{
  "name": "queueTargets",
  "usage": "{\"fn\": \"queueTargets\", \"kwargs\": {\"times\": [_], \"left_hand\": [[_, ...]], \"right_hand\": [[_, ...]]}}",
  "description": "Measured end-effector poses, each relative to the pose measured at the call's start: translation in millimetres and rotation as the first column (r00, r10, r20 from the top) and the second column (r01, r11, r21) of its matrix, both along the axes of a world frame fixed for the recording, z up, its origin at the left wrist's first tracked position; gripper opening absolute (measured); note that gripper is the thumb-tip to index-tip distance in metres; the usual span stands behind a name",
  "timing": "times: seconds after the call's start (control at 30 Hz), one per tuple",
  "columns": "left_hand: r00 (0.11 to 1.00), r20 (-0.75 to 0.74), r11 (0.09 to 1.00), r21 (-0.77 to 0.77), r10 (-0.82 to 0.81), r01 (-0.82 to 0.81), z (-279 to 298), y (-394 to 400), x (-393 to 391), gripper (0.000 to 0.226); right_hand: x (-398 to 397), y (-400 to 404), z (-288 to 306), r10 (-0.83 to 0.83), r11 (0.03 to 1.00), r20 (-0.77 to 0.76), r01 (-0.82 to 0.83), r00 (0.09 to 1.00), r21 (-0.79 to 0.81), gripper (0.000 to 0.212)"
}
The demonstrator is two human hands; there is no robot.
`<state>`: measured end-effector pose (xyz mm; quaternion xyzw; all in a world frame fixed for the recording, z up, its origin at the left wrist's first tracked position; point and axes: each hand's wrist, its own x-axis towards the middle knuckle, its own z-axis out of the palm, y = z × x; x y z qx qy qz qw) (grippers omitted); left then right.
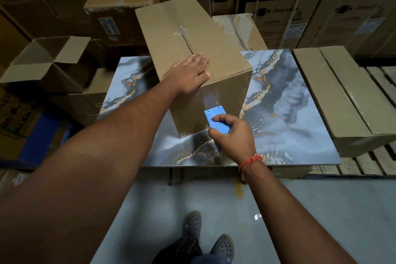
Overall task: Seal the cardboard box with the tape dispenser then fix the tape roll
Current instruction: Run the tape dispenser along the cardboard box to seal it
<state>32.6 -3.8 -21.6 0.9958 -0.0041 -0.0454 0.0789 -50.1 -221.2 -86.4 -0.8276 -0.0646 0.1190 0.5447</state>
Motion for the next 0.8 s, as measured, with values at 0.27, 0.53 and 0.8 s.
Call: {"fn": "queueTargets", "kwargs": {"times": [0.27, 0.53, 0.8], "left_hand": [[1.0, -0.005, 1.0, -0.003, -0.007, 0.007, -1, 1, 1, 0.067], [1.0, -0.009, 1.0, -0.004, 0.003, -0.003, 1, 0, 0, 0.067], [1.0, -0.024, 1.0, 0.004, 0.0, 0.0, 2, 0, 1, 0.073]], "right_hand": [[23, 23, 21, -0.038, 0.994, -0.112, 0.026, 0.993, -0.103, 0.042], [34, 34, 25, -0.049, 0.995, -0.16, 0.033, 0.986, -0.097, 0.041], [39, 35, 33, -0.045, 0.994, -0.171, 0.027, 0.984, -0.108, 0.023]]}}
